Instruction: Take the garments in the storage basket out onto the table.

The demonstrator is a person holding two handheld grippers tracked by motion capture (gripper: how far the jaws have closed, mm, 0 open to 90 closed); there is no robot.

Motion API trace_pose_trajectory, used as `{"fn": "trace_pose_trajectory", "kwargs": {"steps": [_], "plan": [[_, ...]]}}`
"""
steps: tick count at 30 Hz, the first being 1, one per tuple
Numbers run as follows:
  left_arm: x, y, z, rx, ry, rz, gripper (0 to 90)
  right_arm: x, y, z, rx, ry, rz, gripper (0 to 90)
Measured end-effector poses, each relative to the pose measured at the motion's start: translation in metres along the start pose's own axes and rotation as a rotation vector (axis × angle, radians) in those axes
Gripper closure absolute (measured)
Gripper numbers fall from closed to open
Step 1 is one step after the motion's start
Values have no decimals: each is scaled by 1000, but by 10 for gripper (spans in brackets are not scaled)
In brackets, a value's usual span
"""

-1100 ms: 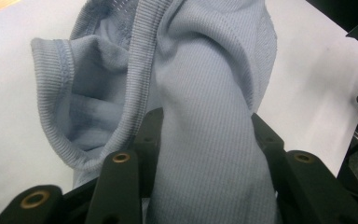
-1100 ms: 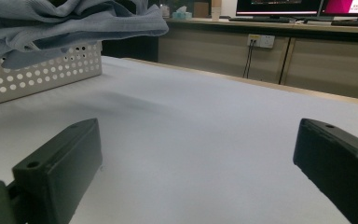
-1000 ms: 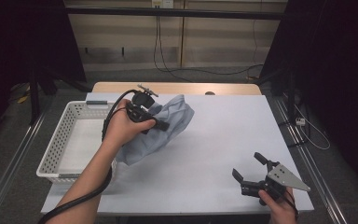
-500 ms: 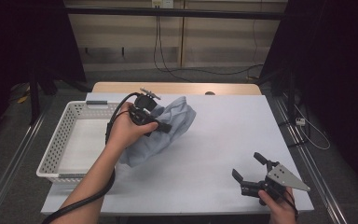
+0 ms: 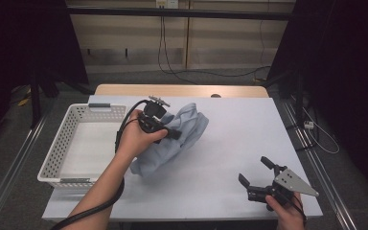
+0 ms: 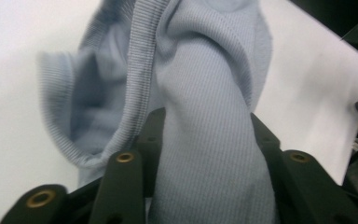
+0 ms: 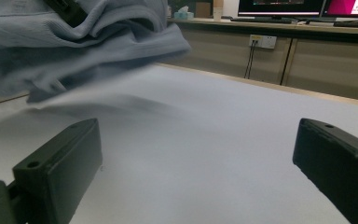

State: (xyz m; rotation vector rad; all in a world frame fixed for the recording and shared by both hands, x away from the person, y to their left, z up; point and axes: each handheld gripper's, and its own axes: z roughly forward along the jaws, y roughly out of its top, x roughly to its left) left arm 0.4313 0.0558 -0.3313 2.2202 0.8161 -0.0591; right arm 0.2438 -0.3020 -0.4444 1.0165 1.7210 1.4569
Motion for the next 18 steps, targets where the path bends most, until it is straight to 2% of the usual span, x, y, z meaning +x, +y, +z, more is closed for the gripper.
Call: {"fn": "trace_pose_trajectory", "kwargs": {"steps": [10,18], "plan": [[-2,-1,10,-1,1,-4,617,0,0,0,2,1,0,8],[5,-5,8,-14,12,-18,617,0,0,0,3,3,0,8]]}}
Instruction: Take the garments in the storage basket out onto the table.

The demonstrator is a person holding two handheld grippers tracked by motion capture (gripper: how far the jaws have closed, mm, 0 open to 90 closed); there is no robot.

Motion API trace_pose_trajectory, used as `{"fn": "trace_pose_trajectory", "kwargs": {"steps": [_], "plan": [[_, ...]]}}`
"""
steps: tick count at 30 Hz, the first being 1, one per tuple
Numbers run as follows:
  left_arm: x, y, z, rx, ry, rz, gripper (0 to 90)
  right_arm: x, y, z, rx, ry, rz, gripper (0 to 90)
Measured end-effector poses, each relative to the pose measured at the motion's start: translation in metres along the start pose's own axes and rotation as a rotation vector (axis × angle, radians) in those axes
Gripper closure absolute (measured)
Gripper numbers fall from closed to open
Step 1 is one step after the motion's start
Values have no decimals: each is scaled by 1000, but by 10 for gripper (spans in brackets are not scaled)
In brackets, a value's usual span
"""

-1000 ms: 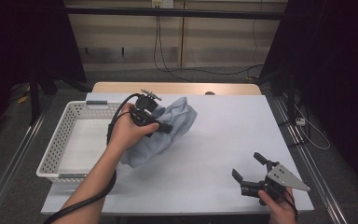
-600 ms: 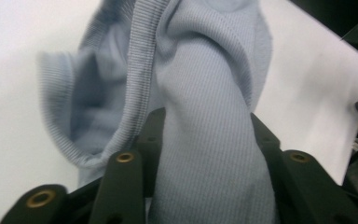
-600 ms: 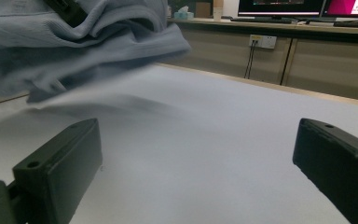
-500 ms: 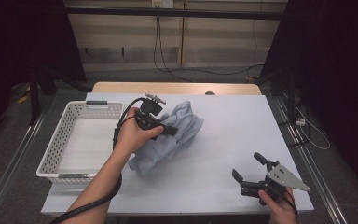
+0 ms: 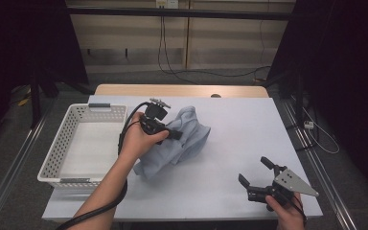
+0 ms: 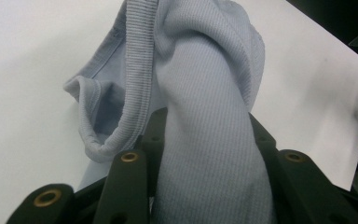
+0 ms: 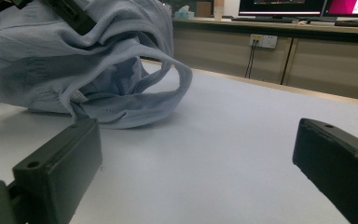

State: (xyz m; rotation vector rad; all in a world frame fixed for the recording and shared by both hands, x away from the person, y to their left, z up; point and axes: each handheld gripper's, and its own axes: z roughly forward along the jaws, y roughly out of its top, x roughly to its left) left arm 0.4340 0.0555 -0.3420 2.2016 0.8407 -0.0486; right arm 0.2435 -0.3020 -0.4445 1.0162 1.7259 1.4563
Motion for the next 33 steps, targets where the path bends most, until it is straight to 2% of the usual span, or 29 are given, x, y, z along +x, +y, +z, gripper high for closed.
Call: {"fn": "trace_pose_trajectory", "kwargs": {"steps": [14,23,25,33], "plan": [[19,-6,-5,-16,14,-28,599,2,0,4,13,9,-7,7],[25,-7,-11,-28,32,-25,579,2,0,4,15,10,-7,7],[26,-7,-13,-28,48,-27,576,2,0,4,16,11,-8,7],[31,-9,-16,-33,57,-36,561,4,0,7,27,24,-8,7]]}}
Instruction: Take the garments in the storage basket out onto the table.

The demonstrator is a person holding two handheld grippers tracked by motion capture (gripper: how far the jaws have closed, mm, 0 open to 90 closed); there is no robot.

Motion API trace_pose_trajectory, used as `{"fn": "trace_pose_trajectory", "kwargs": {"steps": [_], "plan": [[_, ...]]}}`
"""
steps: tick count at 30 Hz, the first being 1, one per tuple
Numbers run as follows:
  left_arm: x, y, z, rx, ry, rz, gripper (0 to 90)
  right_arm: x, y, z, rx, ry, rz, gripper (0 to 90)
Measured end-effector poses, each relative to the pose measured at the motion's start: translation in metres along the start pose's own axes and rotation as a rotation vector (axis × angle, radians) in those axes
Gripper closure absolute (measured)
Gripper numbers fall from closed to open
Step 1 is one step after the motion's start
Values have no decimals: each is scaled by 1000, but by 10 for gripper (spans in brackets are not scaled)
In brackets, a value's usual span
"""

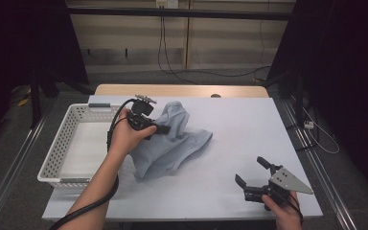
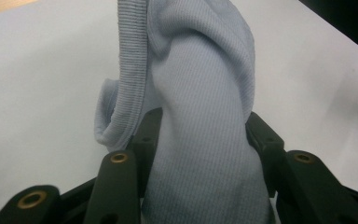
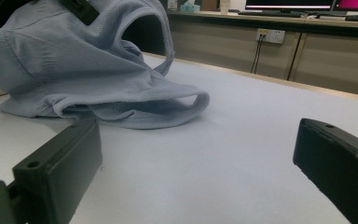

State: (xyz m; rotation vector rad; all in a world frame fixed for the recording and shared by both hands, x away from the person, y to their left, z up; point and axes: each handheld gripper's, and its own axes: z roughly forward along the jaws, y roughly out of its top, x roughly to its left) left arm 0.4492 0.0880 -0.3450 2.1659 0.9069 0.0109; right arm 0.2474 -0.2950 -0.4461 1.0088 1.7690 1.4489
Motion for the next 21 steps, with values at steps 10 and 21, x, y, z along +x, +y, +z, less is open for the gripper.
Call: {"fn": "trace_pose_trajectory", "kwargs": {"steps": [10,21], "plan": [[7,1,0,3,15,0,552,8,3,12,42,29,-19,1],[12,-1,2,7,27,-1,506,15,6,41,112,61,3,4]]}}
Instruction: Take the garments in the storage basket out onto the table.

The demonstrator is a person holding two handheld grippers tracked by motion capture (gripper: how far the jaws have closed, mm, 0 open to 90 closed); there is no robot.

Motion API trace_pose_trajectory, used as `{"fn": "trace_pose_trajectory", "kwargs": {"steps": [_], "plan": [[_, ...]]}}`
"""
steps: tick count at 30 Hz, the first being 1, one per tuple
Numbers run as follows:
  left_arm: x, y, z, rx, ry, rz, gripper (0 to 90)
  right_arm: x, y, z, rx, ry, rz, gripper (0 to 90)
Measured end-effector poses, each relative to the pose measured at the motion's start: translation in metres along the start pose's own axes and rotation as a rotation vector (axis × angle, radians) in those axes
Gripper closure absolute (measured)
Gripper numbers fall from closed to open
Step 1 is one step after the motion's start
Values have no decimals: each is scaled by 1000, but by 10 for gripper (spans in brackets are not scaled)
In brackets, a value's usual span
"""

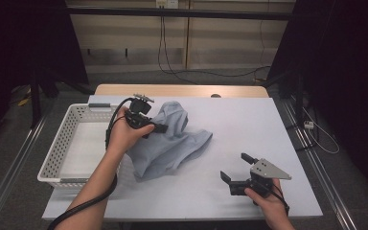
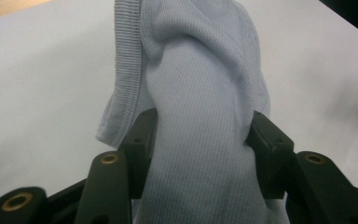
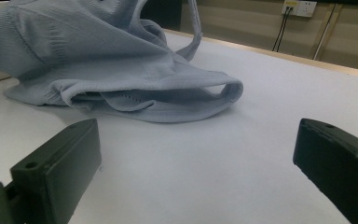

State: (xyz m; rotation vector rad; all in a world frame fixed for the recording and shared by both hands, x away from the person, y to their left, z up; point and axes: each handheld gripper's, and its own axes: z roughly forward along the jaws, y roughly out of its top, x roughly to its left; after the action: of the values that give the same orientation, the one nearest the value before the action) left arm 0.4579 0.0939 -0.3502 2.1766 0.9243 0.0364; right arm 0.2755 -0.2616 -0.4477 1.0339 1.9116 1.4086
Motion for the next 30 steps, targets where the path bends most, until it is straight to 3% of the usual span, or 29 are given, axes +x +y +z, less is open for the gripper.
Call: {"fn": "trace_pose_trajectory", "kwargs": {"steps": [8,15,16,20,25,26,30], "plan": [[-1,-4,5,8,-5,10,470,-7,8,17,34,-24,34,10],[-3,-7,10,14,-5,22,422,-20,17,43,85,-57,114,21],[-3,-7,11,20,-8,26,416,-23,19,50,93,-65,148,25],[-4,-9,14,23,-10,31,397,-28,22,65,118,-73,197,34],[-5,-10,19,25,-13,25,359,-34,25,77,146,-77,205,52],[-6,-10,20,29,-18,35,359,-37,26,82,155,-97,201,53],[-8,-10,22,33,-14,52,352,-42,29,91,155,-105,214,75]]}}
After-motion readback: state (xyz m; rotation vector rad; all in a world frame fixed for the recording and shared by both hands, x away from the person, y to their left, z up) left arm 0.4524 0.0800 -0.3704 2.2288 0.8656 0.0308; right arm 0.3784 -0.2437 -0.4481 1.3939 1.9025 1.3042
